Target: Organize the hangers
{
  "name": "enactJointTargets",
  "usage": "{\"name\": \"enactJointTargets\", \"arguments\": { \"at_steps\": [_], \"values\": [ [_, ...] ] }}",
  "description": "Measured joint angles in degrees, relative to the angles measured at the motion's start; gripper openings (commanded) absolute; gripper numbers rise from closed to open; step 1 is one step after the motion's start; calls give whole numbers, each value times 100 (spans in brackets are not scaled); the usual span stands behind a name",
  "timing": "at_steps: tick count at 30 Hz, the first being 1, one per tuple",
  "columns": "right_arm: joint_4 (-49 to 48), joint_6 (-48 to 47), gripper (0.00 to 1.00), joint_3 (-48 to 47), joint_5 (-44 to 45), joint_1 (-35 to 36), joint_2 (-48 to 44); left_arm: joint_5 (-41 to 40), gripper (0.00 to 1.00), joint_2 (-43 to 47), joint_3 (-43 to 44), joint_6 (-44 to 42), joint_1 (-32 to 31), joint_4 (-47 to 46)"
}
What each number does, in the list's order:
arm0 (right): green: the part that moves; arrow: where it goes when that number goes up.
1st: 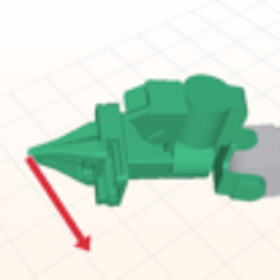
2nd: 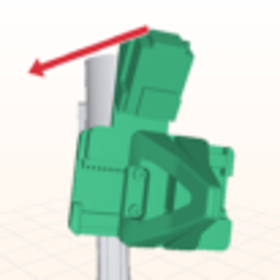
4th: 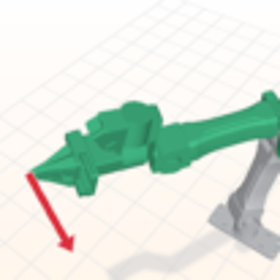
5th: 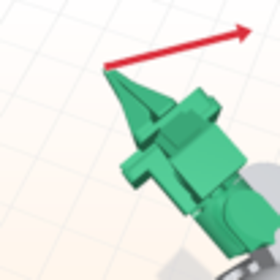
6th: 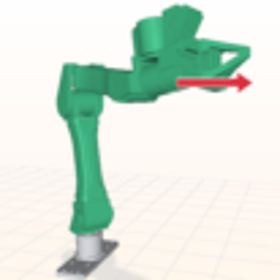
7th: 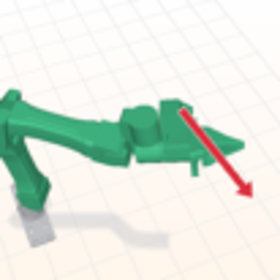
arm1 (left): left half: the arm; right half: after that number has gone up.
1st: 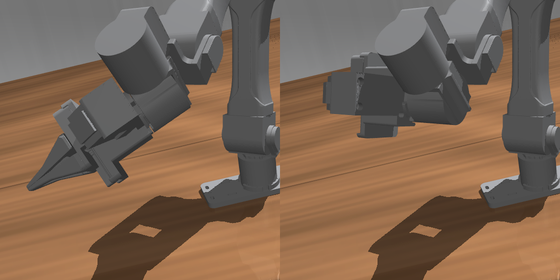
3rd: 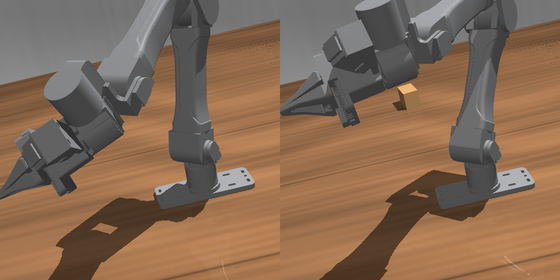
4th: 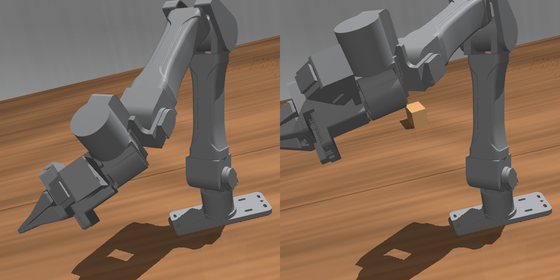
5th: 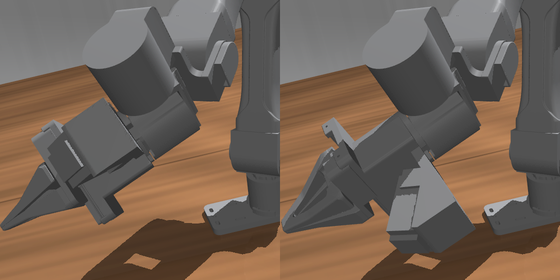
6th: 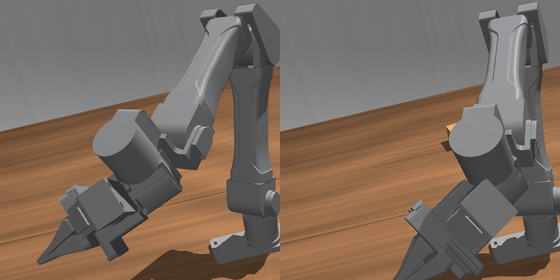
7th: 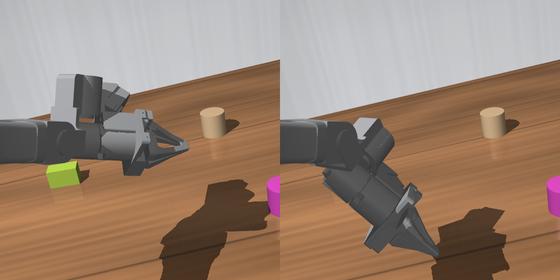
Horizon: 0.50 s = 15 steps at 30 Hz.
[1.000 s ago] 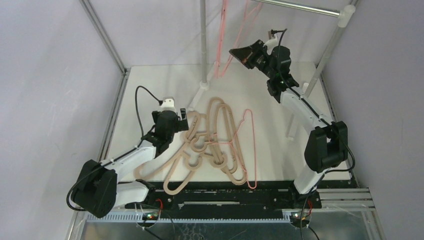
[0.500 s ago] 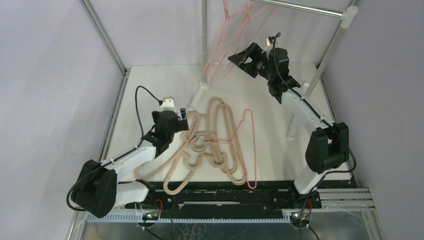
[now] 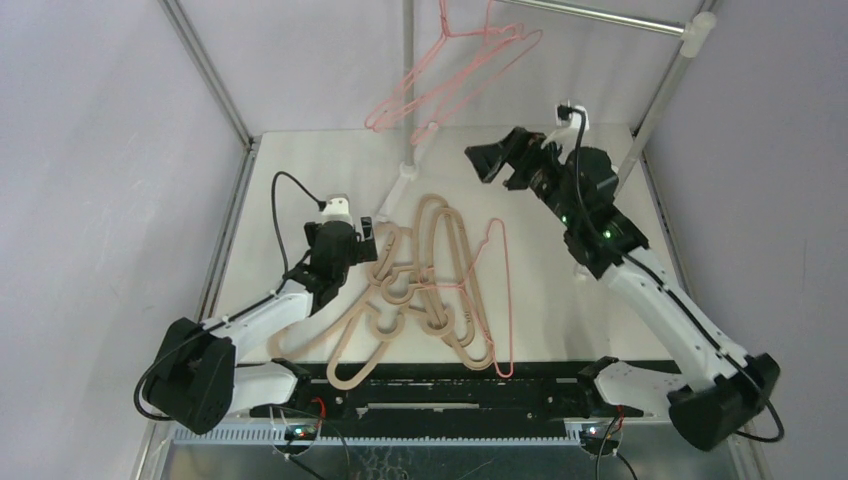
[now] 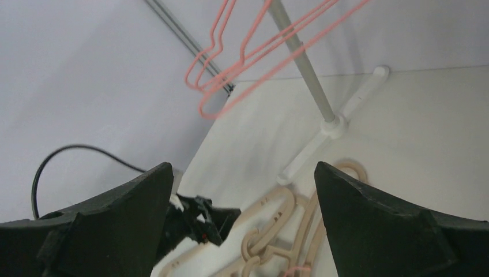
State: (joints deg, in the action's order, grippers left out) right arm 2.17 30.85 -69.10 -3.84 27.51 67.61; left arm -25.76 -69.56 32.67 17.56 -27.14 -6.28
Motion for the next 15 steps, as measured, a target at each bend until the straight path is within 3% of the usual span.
{"name": "enactJointTargets", "arguments": {
  "at_steps": [6,15],
  "values": [
    [999,-767,98,319,1137,1071,-496,4,100,-52,0,0,0,0],
    [2697,-953,90,1613,2544,2649,269,2,100,-59,0,0,0,0]
  ]
}}
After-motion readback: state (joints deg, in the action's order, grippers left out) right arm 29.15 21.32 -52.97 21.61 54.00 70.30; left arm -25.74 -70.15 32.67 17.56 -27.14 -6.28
